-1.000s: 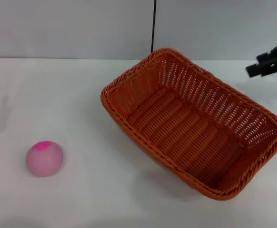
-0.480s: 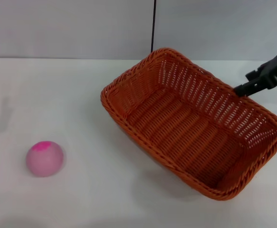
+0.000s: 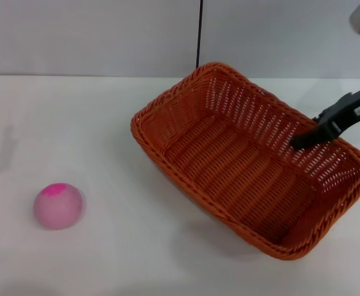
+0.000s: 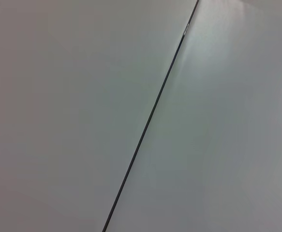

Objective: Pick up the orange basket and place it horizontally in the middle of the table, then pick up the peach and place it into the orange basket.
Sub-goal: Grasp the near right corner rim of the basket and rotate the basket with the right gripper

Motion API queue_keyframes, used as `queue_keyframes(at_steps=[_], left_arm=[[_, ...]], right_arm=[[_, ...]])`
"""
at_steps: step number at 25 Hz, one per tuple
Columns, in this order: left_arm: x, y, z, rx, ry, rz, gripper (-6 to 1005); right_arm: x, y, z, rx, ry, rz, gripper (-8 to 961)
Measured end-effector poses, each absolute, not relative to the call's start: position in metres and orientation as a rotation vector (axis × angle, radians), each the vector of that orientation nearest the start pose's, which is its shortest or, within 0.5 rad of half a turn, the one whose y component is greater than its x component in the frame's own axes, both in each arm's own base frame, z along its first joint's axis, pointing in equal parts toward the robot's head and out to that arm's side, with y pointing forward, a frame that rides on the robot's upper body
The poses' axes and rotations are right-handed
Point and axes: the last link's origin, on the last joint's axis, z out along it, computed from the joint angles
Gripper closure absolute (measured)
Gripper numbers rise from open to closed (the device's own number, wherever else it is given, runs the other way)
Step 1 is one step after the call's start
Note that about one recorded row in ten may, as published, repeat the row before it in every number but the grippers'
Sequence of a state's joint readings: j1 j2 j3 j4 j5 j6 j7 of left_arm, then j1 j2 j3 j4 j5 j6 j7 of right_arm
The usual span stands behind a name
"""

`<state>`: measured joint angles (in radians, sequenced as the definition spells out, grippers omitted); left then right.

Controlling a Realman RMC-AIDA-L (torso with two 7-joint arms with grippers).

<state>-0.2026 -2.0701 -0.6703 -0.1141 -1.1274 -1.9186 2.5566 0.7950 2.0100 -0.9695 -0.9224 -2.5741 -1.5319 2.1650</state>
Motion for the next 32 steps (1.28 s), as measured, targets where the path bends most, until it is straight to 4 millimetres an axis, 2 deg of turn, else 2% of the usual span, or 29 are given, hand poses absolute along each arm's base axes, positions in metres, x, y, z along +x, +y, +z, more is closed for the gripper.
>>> queue_keyframes(at_steps=[4, 9, 17, 22, 28, 29, 32], left_arm=[[-0.331, 0.214, 0.059, -1.203, -0.403, -1.348, 190], [-0.332, 0.214, 0.059, -1.200, -0.407, -1.344, 191], [-0.334, 0.213, 0.059, -1.201, -0.416, -1.335, 191], [-0.334, 0.212, 0.059, -1.201, -0.418, -1.333, 192], [-0.335, 0.211, 0.059, -1.201, -0.419, -1.331, 192], [-0.335, 0.211, 0.059, -1.201, -0.420, -1.330, 192], [-0.335, 0.210, 0.059, -1.200, -0.420, -1.329, 193]], right_arm=[[0.216, 0.397, 0.021, -2.706, 0.913, -0.335, 301], [0.216, 0.397, 0.021, -2.712, 0.904, -0.324, 457], [0.216, 0.396, 0.021, -2.716, 0.911, -0.311, 776], [0.210, 0.391, 0.031, -2.755, 0.928, -0.166, 776], [0.197, 0.386, 0.068, -2.761, 0.890, 0.217, 777], [0.194, 0.383, 0.078, -2.767, 0.877, 0.322, 779], [0.192, 0.380, 0.088, -2.771, 0.861, 0.413, 783]])
